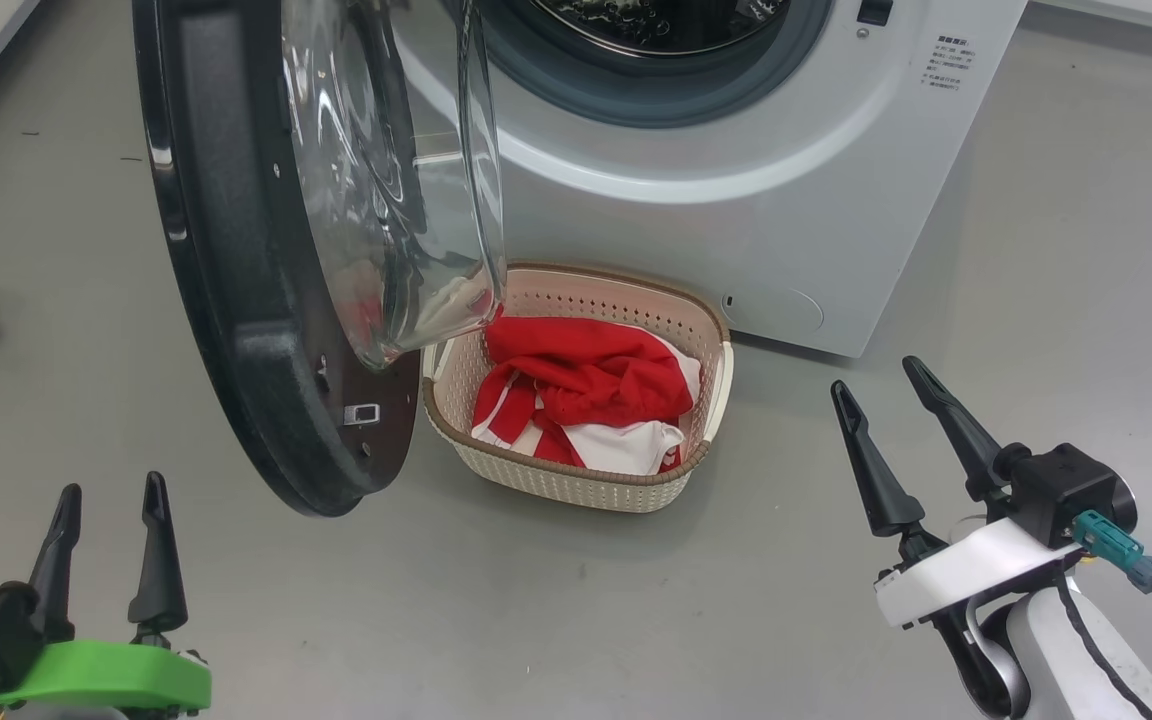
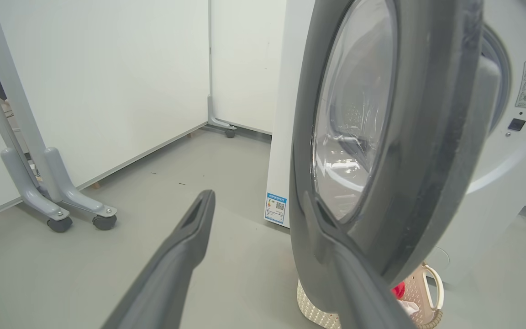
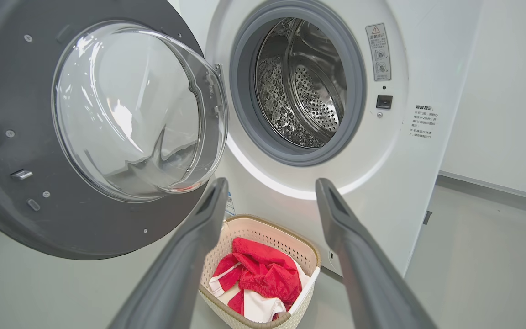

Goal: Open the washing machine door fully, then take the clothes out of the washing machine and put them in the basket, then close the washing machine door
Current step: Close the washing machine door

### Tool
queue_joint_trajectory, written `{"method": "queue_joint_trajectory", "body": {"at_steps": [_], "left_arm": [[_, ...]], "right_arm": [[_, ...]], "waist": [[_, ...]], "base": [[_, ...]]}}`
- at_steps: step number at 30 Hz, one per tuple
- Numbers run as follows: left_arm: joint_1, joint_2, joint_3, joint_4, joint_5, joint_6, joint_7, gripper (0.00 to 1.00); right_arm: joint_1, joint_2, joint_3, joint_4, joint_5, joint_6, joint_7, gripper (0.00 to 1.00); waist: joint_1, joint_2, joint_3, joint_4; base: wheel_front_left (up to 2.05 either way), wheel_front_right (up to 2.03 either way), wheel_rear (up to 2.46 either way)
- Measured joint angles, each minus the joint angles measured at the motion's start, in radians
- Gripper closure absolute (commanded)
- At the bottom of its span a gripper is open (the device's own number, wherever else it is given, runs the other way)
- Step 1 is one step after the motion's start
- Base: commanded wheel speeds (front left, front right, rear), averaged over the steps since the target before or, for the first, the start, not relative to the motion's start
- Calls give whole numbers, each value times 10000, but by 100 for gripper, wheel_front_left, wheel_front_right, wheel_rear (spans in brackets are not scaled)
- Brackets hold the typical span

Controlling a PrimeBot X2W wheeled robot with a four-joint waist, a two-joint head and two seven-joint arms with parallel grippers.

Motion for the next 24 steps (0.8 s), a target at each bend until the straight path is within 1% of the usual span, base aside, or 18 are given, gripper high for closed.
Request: {"method": "queue_joint_trajectory", "body": {"at_steps": [21,23,24], "left_arm": [[-127,38,-59,161,12,0,-12,0],[-137,40,-96,180,12,0,-13,71],[-139,40,-125,190,10,0,-13,100]], "right_arm": [[17,0,46,6,0,0,0,0],[18,0,61,8,0,0,0,0],[18,0,69,8,0,0,0,0]], "waist": [[0,0,-44,-13],[0,0,-47,-11],[0,0,-48,-10]], "base": [[0,0,0],[0,0,0],[0,0,0]]}}
